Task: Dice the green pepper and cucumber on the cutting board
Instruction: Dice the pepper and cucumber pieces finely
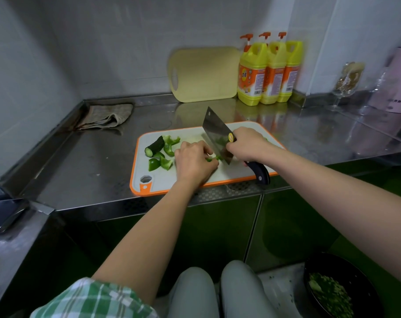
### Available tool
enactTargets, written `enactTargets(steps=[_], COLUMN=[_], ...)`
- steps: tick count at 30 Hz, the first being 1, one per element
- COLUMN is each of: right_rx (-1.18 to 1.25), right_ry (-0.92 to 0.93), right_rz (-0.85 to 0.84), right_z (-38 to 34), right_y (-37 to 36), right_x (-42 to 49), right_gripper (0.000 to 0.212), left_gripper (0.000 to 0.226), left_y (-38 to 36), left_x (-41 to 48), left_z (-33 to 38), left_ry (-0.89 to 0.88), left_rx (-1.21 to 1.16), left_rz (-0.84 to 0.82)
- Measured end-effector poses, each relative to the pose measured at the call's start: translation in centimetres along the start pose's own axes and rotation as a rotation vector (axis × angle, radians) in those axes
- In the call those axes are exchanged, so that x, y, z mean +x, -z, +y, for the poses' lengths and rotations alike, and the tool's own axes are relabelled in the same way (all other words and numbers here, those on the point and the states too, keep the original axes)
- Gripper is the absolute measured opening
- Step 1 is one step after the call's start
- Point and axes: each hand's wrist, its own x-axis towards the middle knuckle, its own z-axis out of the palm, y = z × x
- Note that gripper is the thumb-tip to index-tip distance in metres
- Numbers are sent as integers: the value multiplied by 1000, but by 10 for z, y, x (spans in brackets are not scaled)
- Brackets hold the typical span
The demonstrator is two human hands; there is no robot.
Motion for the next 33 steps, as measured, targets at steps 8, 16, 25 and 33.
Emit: enactTargets(steps=[8,16,25,33], right_rx=[-114,22,-136,-44], right_ry=[-25,-1,-27,-27], right_rz=[-122,22,-166,-10], right_z=[-12,1,-15,-10], right_y=[-3,-13,10,-16], right_x=[-9,3,-16,-2], right_gripper=[18,16,19,15], left_gripper=[3,22,9,13], left_y=[1,1,1,3], left_x=[-2,1,-1,-3], left_z=[0,-3,-7,-9], left_ry=[5,-49,-167,-149], left_rx=[-13,29,105,48], left_rz=[-7,-20,46,41])
